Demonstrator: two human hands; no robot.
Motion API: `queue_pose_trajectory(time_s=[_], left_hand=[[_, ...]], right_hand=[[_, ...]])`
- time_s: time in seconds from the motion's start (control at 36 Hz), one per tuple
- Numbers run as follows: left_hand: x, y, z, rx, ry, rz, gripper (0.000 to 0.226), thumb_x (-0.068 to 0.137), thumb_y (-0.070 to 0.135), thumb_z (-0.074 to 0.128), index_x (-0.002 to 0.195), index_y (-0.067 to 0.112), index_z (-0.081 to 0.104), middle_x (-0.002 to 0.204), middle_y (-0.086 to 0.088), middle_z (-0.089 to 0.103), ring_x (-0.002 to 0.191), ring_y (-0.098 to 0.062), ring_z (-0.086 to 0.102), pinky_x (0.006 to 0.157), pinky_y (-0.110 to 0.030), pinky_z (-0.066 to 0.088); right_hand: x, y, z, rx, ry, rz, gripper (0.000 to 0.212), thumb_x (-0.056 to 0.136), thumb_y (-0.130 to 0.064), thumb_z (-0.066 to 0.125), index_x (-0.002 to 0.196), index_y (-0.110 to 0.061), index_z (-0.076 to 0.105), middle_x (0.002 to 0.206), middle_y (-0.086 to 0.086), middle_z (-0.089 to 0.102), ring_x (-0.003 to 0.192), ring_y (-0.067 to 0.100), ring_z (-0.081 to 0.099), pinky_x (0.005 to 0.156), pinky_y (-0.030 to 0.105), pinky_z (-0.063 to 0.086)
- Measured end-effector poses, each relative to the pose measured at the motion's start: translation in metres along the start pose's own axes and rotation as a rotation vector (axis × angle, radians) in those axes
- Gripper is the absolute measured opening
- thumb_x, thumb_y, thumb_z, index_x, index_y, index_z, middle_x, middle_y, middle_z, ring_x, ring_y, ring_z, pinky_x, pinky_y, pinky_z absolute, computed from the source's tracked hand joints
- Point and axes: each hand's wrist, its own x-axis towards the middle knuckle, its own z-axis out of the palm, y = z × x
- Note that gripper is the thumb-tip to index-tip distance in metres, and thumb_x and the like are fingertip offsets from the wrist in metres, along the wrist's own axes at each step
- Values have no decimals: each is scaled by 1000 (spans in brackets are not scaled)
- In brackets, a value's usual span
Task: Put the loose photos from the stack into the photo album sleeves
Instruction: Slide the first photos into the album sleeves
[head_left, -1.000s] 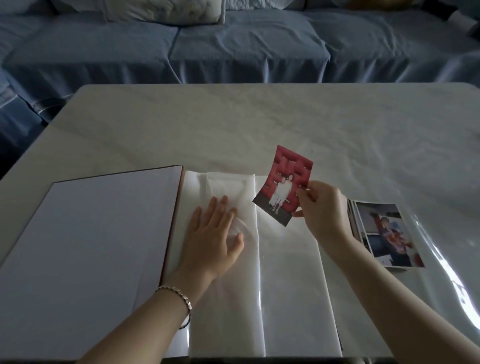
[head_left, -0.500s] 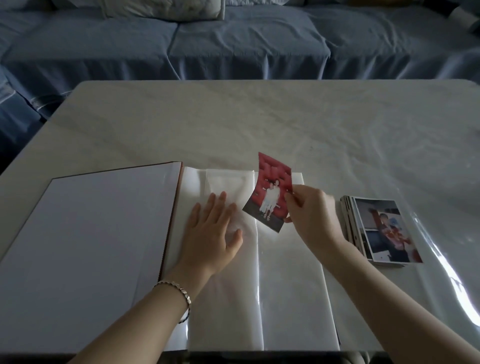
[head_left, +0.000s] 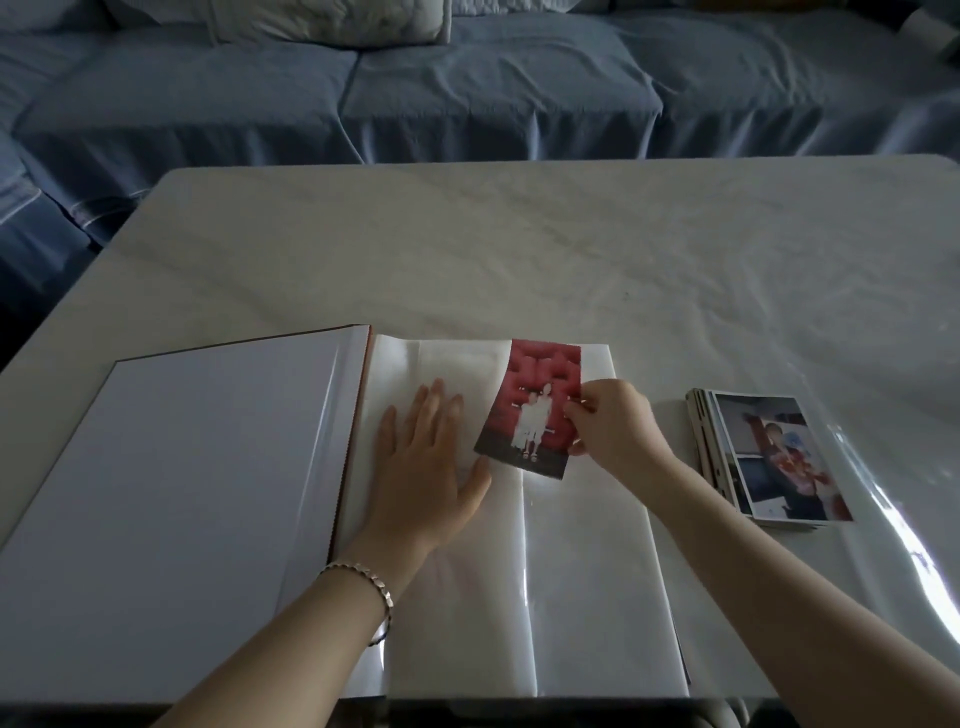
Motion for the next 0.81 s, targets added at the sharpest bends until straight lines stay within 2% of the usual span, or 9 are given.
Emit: queue_pose_trajectory(time_s=[0.06,0.11,0.17,0.22,0.33,0.47,0.58,0.69,0.81], left_hand=[[-1,2,-3,-21,22,-13,84,79,58,13,144,8,31,154,-12,20,144,-23,13,115,-37,-5],[-1,2,-4,-32,25,-22,84,79,57,14,141,5,36,152,-14,27,143,-26,18,114,-37,-3],[-1,2,-5,-28,19,-37,83,79,57,17,140,4,38,151,-15,29,142,-28,19,115,-38,-1],[-1,3,-5,-7,12,-53,83,78,57,18,139,5,39,149,-18,30,142,-32,19,116,-41,2],[-1,3,-5,14,-3,-56,84,77,58,16,140,7,36,148,-18,31,142,-32,18,117,-41,5],[-1,1,-7,-4,-17,-36,86,79,62,14,145,9,26,154,-15,19,144,-27,7,116,-34,-5],[2,-15,-12,58,-125,-8,88,85,64,33,149,12,0,158,-6,-2,145,-20,-9,114,-34,-10],[-8,-32,-24,152,-161,21,94,82,70,34,150,14,2,158,1,-7,143,-15,-17,109,-31,-20],[-18,-40,-32,191,-143,48,97,74,81,18,149,20,15,158,6,4,144,-14,-10,111,-32,-17]], right_hand=[[9,4,2,133,-41,118,13,91,-1,51,87,3,62,78,16,62,55,23,59,49,22,53],[16,4,3,198,-39,166,18,90,-3,55,106,3,60,86,16,62,63,27,61,61,34,57],[19,3,7,174,-18,148,35,90,-6,57,124,-3,51,97,17,63,65,23,60,55,29,54],[18,0,12,137,3,66,42,90,-7,57,131,-7,47,96,14,65,60,17,59,47,19,47],[13,-9,27,126,8,-51,28,91,-5,54,118,-8,59,72,3,63,51,7,58,41,11,43],[6,-12,41,118,31,-85,20,90,-2,52,105,-5,66,66,0,62,52,11,60,48,9,46],[5,-5,42,174,63,-74,18,90,-4,56,104,-5,67,75,6,66,61,22,66,63,29,57],[5,-1,43,212,108,-60,8,86,-6,62,92,-8,68,75,3,66,59,16,62,51,14,49],[7,-3,42,180,102,-52,10,83,-10,67,73,-13,67,69,1,66,61,16,62,60,26,53]])
